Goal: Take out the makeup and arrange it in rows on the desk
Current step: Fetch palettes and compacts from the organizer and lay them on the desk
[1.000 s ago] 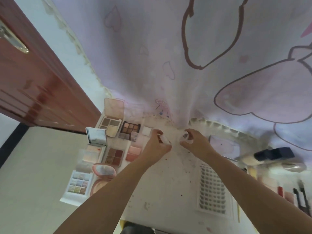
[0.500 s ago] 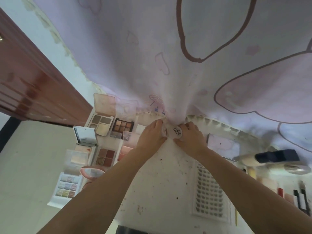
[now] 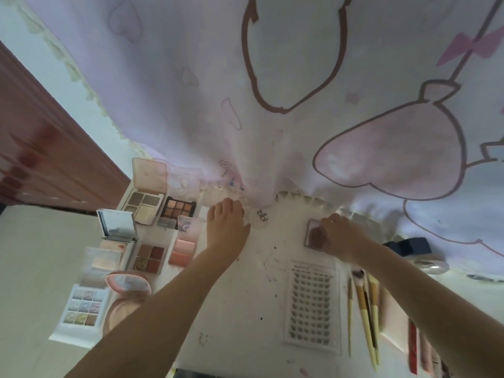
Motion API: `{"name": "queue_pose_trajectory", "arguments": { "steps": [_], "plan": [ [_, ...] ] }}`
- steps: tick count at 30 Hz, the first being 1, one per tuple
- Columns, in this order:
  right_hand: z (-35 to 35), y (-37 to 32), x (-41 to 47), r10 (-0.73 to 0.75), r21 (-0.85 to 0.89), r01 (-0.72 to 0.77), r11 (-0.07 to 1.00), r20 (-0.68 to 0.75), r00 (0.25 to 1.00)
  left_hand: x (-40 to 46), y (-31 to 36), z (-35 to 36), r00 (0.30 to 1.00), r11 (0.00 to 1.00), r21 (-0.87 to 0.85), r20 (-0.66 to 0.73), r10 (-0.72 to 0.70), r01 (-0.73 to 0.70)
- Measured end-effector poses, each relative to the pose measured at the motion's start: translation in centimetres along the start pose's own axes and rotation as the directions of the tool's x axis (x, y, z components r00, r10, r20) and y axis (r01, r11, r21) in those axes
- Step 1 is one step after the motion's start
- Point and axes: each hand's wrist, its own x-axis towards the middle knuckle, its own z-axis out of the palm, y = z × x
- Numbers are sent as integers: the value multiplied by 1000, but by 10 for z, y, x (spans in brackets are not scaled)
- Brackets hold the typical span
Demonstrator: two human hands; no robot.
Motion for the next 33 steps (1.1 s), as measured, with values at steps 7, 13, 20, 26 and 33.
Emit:
{"name": "queue_pose_trajectory", "arguments": {
  "steps": [7, 13, 20, 26, 33],
  "plan": [
    [5, 3, -10, -95, -20, 93, 995, -77, 993, -37, 65, 8, 981, 918, -397, 178, 79, -2],
    [-29, -34, -48, -204, 317, 265, 910, -215, 955, -39, 70, -28, 670, -67, -668, 731, 126, 741],
    [-34, -95, -98, -359, 501, 447, 741, -268, 894, -99, 12, -50, 554, -392, -395, 528, 643, 831],
    [-34, -128, -105, -394, 559, 491, 668, -293, 871, -118, -16, -65, 629, -491, -392, 486, 607, 778],
    [-52, -129, -99, -450, 779, 371, 506, -129, 884, -126, -41, -75, 555, -489, -268, 478, 681, 830]
  ]
}}
